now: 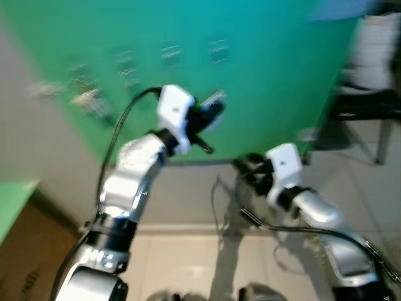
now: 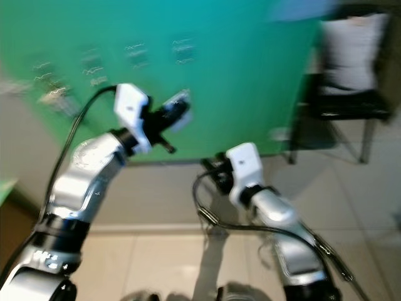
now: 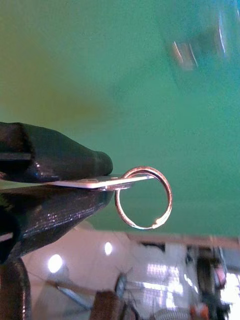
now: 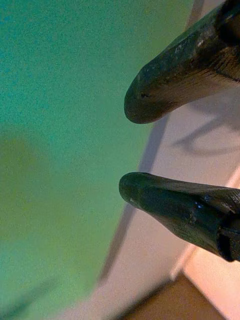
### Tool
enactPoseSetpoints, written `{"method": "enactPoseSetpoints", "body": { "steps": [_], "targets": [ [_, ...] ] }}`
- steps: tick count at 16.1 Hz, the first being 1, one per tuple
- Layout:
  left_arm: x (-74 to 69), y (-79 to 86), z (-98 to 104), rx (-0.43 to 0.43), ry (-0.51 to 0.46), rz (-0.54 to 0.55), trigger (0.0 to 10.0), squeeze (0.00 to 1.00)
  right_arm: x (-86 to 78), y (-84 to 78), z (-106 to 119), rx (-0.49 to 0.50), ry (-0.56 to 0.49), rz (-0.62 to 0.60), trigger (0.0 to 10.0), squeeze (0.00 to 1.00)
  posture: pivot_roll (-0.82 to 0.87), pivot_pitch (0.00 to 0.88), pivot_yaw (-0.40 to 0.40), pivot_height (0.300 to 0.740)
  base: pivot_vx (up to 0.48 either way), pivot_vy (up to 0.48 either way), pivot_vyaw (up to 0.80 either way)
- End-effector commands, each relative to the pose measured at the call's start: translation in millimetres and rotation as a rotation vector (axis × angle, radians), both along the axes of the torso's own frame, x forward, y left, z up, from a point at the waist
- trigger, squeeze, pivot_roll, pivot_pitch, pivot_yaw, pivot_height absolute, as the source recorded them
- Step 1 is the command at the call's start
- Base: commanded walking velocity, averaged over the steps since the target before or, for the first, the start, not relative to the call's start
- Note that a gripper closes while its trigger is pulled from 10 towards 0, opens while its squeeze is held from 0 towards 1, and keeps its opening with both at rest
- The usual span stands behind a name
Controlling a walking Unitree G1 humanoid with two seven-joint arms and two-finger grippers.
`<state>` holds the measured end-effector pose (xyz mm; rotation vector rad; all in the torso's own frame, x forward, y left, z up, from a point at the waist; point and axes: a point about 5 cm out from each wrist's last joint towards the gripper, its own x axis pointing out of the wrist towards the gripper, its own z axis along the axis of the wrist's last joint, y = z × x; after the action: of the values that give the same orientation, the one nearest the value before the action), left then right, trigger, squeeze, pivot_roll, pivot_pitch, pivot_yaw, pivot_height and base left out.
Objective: Hang keys on a hook
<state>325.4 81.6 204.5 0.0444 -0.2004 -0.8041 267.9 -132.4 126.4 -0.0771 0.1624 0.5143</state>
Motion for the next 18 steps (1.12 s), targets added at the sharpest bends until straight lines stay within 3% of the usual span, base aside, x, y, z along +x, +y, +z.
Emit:
{"method": "enactPoseSetpoints", "body": {
  "steps": [1,6,13,16,18],
  "targets": [
    [4.0,12.5,2,0.012,-0.011,0.045,0.0,0.00,-0.2,10.2,1,0.013,-0.010,0.039,10.0,0.00,-0.27,0.044,0.119,0.720,0.000,0.000,0.00],
    [9.7,22.7,17,0.013,-0.055,0.096,0.0,0.00,-1.9,12.4,-1,0.005,-0.006,0.055,10.0,0.00,-0.26,0.045,0.121,0.720,0.000,0.000,0.00],
    [5.4,27.7,37,0.012,-0.105,0.109,0.0,0.00,-4.8,15.9,-3,-0.009,0.003,0.083,10.0,0.00,-0.26,0.058,0.125,0.720,0.000,0.000,0.00],
    [15.3,45.6,35,0.047,-0.100,0.216,0.0,0.00,-6.0,17.7,-5,-0.008,0.014,0.105,10.0,0.00,-0.25,0.063,0.119,0.720,0.000,0.000,0.00],
    [20.5,47.8,33,0.060,-0.097,0.240,0.0,0.00,-6.2,18.3,-4,-0.006,0.015,0.110,10.0,0.00,-0.25,0.064,0.117,0.720,0.000,0.000,0.00]
  ]
}}
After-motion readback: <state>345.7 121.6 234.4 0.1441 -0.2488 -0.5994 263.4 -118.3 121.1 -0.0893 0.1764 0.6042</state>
